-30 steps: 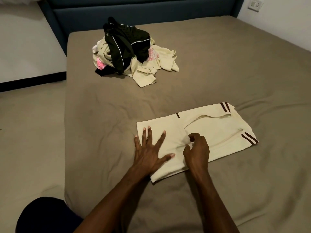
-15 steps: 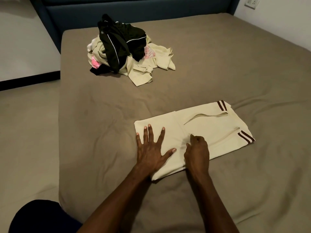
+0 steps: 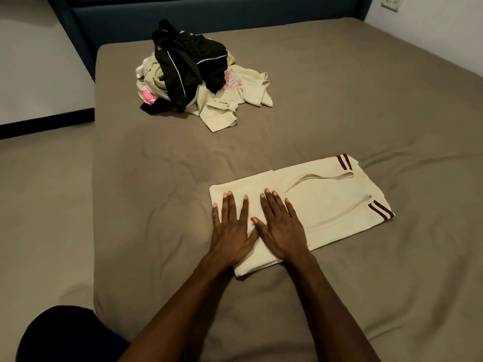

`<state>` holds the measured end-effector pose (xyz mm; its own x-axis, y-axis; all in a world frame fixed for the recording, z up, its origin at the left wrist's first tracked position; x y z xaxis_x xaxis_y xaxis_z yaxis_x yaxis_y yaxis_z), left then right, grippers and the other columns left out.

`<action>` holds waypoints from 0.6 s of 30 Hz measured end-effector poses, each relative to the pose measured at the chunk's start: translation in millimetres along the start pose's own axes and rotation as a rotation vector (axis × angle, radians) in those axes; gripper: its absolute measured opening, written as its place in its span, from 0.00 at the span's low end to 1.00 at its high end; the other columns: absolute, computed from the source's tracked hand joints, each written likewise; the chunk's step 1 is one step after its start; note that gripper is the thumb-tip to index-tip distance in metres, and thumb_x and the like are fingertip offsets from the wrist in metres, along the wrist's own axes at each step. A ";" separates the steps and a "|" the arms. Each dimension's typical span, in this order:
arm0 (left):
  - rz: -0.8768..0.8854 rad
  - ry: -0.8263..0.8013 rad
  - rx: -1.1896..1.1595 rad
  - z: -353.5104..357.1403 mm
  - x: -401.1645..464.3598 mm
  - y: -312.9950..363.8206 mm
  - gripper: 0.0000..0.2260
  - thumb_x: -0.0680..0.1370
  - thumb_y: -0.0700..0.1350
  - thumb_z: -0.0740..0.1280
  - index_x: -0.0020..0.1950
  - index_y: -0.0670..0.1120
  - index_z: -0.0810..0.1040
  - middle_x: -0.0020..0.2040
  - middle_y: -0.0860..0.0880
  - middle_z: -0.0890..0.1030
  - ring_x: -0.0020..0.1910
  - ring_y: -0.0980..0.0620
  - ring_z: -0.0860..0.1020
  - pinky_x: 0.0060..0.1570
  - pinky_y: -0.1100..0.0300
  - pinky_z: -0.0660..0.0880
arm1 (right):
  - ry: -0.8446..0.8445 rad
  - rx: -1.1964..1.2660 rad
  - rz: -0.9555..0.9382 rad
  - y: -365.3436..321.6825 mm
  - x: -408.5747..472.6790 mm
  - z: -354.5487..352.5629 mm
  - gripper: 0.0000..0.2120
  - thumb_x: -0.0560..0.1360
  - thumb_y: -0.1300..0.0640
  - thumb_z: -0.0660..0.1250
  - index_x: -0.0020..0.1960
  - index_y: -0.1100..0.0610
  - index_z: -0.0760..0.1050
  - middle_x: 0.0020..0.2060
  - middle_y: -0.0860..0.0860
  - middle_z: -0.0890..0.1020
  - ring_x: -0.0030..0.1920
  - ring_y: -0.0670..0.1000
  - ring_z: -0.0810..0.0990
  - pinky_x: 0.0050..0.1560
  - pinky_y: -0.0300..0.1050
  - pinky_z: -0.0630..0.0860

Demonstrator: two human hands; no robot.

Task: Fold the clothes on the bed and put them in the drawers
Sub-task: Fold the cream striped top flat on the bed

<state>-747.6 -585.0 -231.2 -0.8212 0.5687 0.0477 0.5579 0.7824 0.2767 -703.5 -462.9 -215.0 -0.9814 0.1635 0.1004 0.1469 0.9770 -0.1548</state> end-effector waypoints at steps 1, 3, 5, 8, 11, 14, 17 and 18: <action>-0.052 0.040 -0.089 -5.8 -6.2 -6.3 0.37 0.81 0.65 0.48 0.85 0.48 0.44 0.83 0.38 0.42 0.83 0.41 0.40 0.80 0.40 0.44 | -0.002 0.006 0.007 -0.1 -0.7 -0.6 0.36 0.84 0.34 0.39 0.84 0.55 0.54 0.83 0.51 0.53 0.83 0.49 0.50 0.82 0.52 0.48; -0.241 0.212 -0.327 -22.6 -26.7 -28.8 0.36 0.81 0.61 0.56 0.83 0.44 0.54 0.82 0.38 0.54 0.81 0.40 0.52 0.79 0.46 0.53 | -0.015 0.011 0.013 -0.2 -1.7 1.0 0.37 0.84 0.33 0.38 0.84 0.56 0.52 0.84 0.51 0.52 0.83 0.49 0.48 0.82 0.52 0.48; -0.454 0.357 -0.452 -35.8 -45.1 -50.1 0.30 0.81 0.58 0.62 0.78 0.42 0.65 0.73 0.40 0.70 0.72 0.39 0.68 0.72 0.47 0.67 | -0.018 0.012 0.016 0.1 -2.0 1.5 0.38 0.84 0.33 0.39 0.84 0.56 0.51 0.84 0.51 0.51 0.83 0.49 0.47 0.82 0.53 0.47; -0.693 0.218 -0.644 -36.7 -46.5 -62.5 0.20 0.80 0.56 0.68 0.65 0.44 0.74 0.59 0.46 0.79 0.59 0.42 0.79 0.59 0.50 0.76 | -0.021 0.002 0.014 -1.8 -2.1 0.8 0.38 0.84 0.33 0.41 0.84 0.57 0.50 0.84 0.52 0.50 0.83 0.50 0.47 0.82 0.53 0.47; -0.761 0.116 -0.823 -28.9 -37.5 -58.3 0.17 0.79 0.55 0.70 0.60 0.46 0.73 0.54 0.49 0.81 0.53 0.44 0.81 0.55 0.50 0.78 | -0.041 -0.002 0.012 -3.4 -2.0 0.0 0.39 0.83 0.32 0.40 0.84 0.57 0.48 0.84 0.52 0.49 0.83 0.50 0.45 0.82 0.52 0.44; -0.792 0.147 -1.172 -11.8 -34.0 -51.7 0.15 0.76 0.45 0.76 0.58 0.45 0.76 0.57 0.45 0.84 0.50 0.46 0.83 0.55 0.47 0.81 | -0.063 0.001 0.018 -2.3 -2.1 0.4 0.40 0.82 0.32 0.38 0.85 0.56 0.47 0.84 0.52 0.47 0.83 0.50 0.43 0.82 0.50 0.40; -0.764 0.154 -1.450 -7.1 -35.3 -54.2 0.13 0.74 0.37 0.77 0.55 0.46 0.79 0.56 0.42 0.85 0.50 0.43 0.85 0.56 0.44 0.82 | -0.078 0.040 0.026 -7.3 -3.0 -0.1 0.43 0.79 0.29 0.32 0.85 0.55 0.45 0.84 0.51 0.45 0.83 0.49 0.42 0.82 0.49 0.39; -0.723 0.156 -1.492 -11.1 -38.2 -56.8 0.13 0.74 0.35 0.76 0.56 0.46 0.80 0.56 0.42 0.86 0.51 0.42 0.85 0.57 0.43 0.82 | -0.083 0.058 0.019 -14.3 -4.0 0.1 0.44 0.78 0.28 0.30 0.85 0.55 0.45 0.84 0.51 0.45 0.83 0.49 0.42 0.81 0.49 0.38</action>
<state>-749.3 -654.0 -238.1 -0.8963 0.1208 -0.4267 -0.4393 -0.1103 0.8915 -701.6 -477.5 -213.3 -0.9857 0.1677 0.0152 0.1607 0.9637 -0.2131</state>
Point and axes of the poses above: each hand's wrist, its own x-axis towards the middle knuckle, its own z-axis out of the palm, y = z × x, the point moved 9 cm from there along x, towards the middle knuckle
